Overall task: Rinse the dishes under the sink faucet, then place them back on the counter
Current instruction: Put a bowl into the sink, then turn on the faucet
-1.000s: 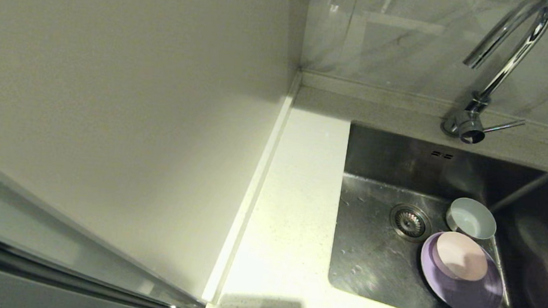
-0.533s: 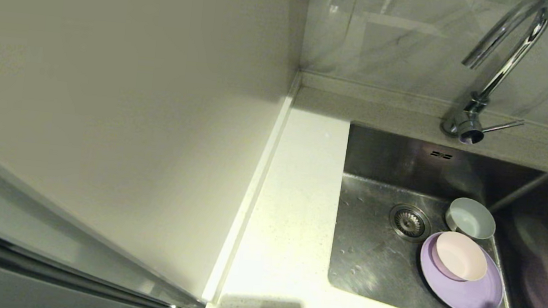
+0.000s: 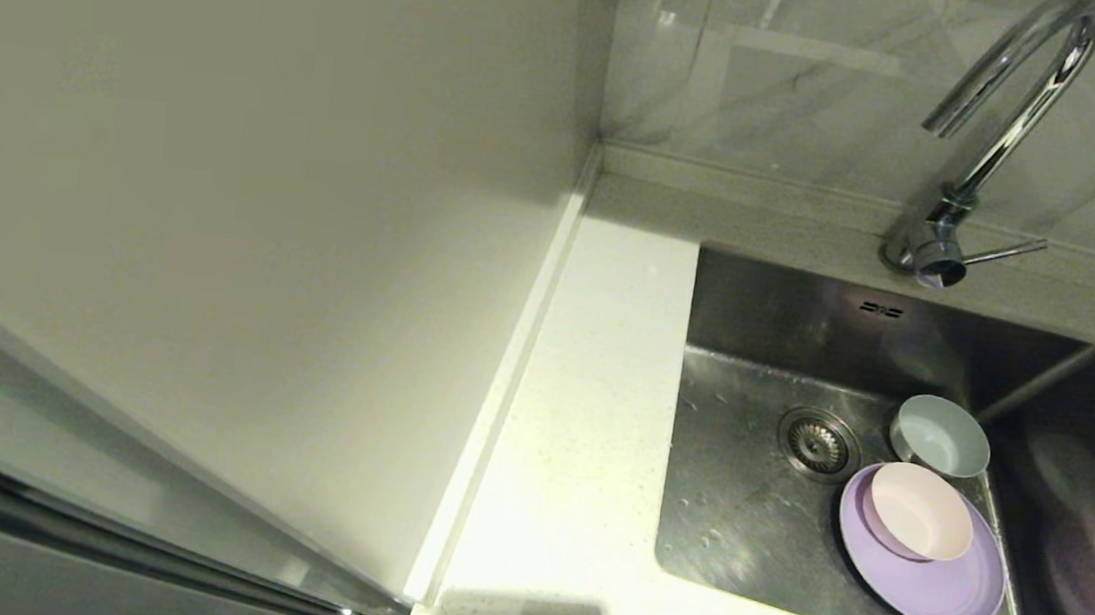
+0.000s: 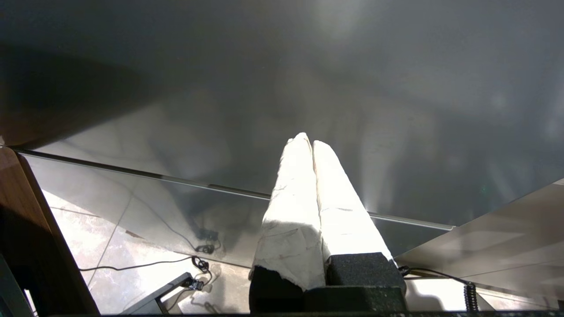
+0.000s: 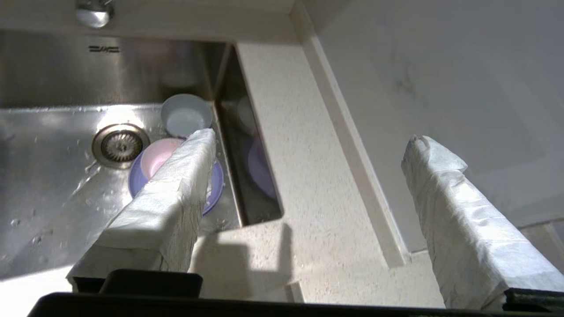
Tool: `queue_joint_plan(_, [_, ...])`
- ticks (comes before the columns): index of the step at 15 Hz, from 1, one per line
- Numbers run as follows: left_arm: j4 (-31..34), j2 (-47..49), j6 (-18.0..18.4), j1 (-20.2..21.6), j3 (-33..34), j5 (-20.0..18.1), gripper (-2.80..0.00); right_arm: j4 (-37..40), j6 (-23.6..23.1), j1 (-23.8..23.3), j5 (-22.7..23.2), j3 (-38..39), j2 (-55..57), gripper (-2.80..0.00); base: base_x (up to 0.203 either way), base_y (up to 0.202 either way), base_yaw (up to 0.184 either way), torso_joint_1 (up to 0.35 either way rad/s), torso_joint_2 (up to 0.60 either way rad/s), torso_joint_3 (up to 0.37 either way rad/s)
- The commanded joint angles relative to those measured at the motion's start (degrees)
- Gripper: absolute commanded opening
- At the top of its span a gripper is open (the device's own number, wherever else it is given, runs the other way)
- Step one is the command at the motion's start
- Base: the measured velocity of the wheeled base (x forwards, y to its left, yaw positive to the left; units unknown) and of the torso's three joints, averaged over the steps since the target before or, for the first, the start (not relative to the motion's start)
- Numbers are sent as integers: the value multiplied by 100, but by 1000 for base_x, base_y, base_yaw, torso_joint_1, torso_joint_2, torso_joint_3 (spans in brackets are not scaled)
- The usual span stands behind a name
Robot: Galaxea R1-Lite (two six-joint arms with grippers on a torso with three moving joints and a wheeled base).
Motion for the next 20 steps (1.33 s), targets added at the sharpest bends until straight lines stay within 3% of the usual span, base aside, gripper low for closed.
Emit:
queue_joint_plan(1, [-4,0,-2,1,18,0,-280,77,-3,0,10,72,-217,0,0,0,0,0,0,0])
queue_joint_plan(5, [-6,0,-2,1,18,0,-280,60,4,7,168,-85,227,0,0,0,0,0,0,0])
queue_joint_plan(13, [0,0,-2,1,18,0,-280,33,41,342,446,-1437,1954,0,0,0,0,0,0,0])
queue_joint_plan(14, [1,0,-2,1,18,0,-280,25,59,360,446,-1428,1978,-280,0,0,0,0,0,0])
queue_joint_plan(20, [-5,0,-2,1,18,0,-280,-17,445,416,508,-1878,2950,-280,0,0,0,0,0,0])
